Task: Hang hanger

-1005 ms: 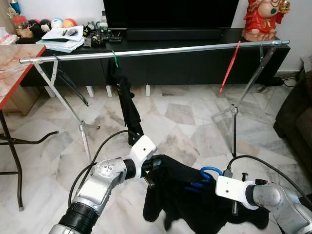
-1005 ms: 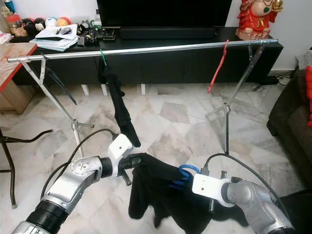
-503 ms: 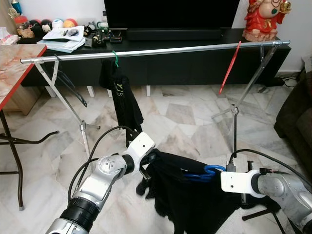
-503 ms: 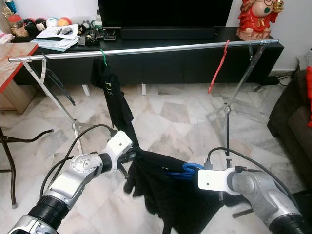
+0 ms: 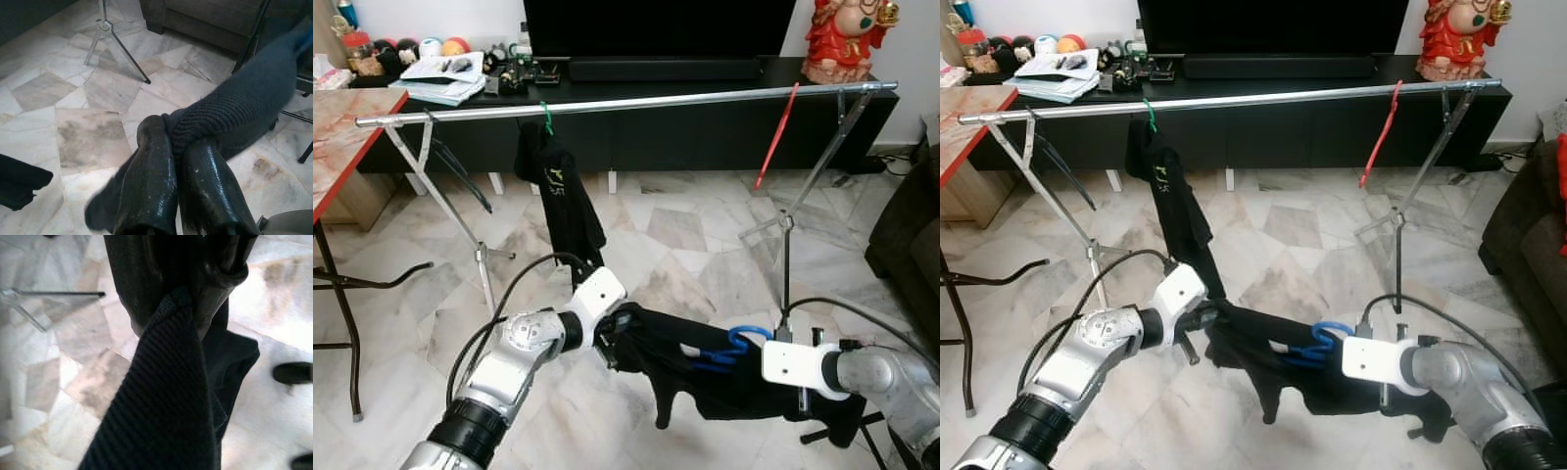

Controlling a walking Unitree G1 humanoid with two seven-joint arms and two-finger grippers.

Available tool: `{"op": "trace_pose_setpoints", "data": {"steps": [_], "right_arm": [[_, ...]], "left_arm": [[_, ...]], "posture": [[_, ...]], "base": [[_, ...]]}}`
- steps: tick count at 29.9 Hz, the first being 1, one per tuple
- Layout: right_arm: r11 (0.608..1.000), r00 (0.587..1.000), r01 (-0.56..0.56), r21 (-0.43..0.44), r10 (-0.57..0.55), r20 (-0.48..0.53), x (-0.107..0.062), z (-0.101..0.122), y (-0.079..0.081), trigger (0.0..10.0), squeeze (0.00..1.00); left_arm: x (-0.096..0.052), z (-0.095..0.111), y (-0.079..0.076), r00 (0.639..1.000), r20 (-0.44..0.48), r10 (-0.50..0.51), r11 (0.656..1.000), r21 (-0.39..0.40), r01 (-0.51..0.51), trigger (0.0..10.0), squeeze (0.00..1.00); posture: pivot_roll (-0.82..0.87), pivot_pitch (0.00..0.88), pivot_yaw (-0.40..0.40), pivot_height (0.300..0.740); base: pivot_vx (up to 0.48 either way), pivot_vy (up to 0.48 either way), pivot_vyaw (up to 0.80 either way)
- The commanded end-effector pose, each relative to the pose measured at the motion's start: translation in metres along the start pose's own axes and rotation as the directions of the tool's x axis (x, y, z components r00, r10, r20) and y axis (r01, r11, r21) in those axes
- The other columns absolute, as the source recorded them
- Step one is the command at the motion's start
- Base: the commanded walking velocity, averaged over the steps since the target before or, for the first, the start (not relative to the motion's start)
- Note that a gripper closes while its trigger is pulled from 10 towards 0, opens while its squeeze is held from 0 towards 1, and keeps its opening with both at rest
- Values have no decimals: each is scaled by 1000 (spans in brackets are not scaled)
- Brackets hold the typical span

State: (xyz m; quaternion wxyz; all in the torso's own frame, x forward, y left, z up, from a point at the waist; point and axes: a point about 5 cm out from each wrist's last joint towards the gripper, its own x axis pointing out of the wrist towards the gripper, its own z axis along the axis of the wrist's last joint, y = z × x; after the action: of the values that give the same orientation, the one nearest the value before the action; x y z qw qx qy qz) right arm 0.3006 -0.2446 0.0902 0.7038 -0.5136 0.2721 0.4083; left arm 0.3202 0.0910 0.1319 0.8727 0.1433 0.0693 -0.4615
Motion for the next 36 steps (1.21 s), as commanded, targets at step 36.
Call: {"op": "trace_pose_setpoints", "data": {"steps": [36], "right_arm": [[986,985,47,159,-72,157,32,44,7,0,0]], "left_arm": [[6,25,-64,918,72,-390,918,-41,393,10000,0]], "posture": [[-92,111,21,740]], "base": [[0,0,0]]}}
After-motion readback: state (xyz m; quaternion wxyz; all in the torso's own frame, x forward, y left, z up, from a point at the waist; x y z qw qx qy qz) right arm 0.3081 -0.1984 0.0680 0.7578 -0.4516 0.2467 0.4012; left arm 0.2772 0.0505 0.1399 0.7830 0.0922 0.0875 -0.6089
